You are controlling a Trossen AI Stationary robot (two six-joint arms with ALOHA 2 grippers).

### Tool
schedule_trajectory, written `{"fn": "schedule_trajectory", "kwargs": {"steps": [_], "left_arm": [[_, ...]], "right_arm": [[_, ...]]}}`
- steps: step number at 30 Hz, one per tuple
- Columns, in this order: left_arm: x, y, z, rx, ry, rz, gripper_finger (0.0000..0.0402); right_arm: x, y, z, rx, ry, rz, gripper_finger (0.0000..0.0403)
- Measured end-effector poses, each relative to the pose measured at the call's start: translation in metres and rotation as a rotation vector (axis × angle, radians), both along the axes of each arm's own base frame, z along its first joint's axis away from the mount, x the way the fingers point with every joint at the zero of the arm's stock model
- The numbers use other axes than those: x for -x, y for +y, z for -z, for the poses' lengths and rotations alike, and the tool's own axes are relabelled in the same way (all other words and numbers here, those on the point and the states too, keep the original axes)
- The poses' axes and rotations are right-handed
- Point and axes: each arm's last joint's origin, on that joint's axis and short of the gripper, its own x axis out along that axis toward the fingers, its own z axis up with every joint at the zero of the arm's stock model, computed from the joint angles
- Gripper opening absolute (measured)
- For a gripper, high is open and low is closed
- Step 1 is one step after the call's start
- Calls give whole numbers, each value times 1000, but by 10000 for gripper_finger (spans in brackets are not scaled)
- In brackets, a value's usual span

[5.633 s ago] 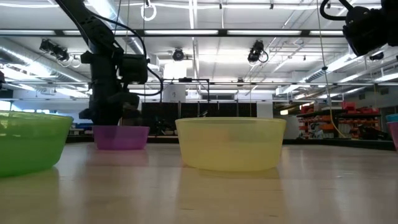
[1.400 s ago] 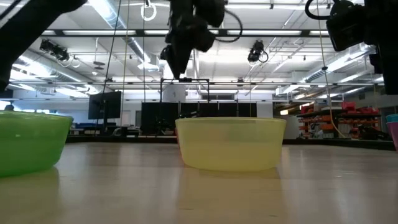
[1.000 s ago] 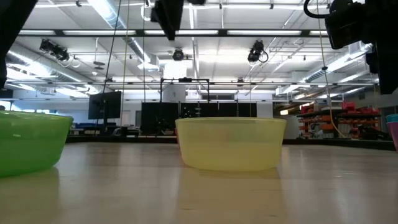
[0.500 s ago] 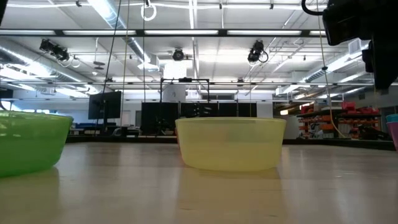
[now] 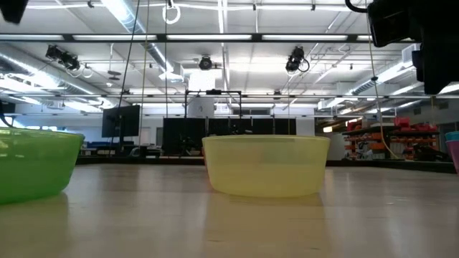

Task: Nest bowls inside each other
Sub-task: Stack the green bowl on top of the orange bowl

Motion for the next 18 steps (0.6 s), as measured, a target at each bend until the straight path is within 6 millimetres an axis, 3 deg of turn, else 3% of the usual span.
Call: {"fn": "schedule_trajectory", "kwargs": {"steps": [8,13,18], "left_arm": [[5,13,35,131,-137,0,91],[15,23,53,122,-96,-10,91],[14,27,81,231,-117,5,101]], "right_arm": [[-5,-1,-3,-25,-46,16,130],[-6,-1,-3,-35,-51,28,130],[-6,0,-3,-37,-52,30,130]]}}
